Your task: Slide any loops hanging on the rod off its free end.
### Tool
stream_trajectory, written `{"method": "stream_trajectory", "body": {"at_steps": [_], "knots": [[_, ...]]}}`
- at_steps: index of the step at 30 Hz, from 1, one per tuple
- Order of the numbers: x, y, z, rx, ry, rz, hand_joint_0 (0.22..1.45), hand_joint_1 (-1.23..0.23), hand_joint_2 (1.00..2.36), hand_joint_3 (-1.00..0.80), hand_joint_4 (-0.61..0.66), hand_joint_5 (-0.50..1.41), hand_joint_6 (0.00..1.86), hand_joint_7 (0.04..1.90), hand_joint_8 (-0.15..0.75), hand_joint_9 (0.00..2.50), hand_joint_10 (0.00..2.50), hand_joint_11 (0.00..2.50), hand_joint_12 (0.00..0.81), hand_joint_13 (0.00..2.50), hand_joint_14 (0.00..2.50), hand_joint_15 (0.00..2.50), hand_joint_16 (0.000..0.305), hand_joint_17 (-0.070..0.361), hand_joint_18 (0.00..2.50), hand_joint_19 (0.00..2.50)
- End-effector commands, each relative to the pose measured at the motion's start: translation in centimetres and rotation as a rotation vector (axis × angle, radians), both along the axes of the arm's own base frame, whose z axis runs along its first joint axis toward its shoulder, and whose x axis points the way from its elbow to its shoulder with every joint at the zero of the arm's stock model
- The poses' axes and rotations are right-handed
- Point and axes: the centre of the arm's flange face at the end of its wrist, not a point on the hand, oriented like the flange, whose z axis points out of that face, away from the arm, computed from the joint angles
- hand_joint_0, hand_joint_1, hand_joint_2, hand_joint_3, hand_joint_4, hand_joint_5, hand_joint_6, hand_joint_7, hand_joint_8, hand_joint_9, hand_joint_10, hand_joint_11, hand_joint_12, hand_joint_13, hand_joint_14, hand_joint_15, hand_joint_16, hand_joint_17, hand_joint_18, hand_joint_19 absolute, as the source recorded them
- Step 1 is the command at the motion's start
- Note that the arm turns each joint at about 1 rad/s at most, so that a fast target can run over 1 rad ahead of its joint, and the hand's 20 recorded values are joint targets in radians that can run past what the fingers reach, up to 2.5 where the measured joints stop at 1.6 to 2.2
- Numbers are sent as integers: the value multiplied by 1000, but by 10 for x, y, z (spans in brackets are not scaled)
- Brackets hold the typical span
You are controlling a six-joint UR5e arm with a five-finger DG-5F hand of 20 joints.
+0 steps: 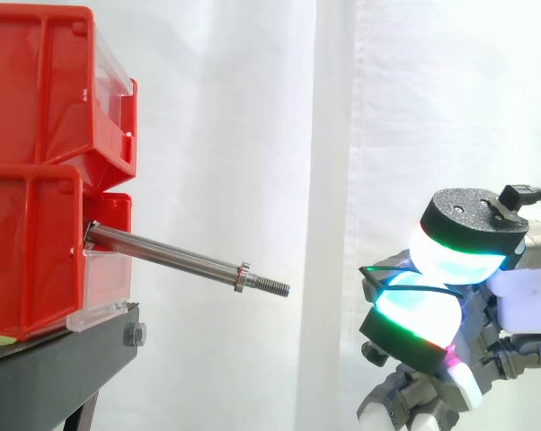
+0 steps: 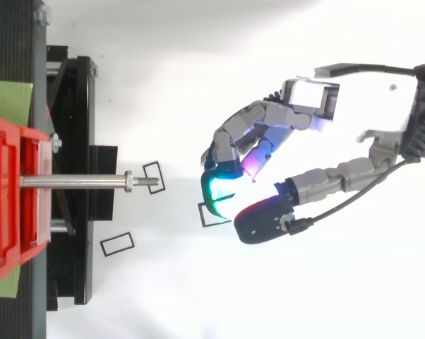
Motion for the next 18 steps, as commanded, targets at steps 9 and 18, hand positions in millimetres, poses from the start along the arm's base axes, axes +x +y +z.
{"method": "stream_trajectory", "body": {"at_steps": [9,18], "knots": [[0,0,0,0,2,0,657,-821,1013,-241,9,-194,881,1042,287,876,15,691,316,542,9,250,46,104,533,445],[0,0,0,0,1,0,642,-817,1013,-266,53,-197,878,1036,286,870,15,687,314,550,9,252,46,104,543,440]]}}
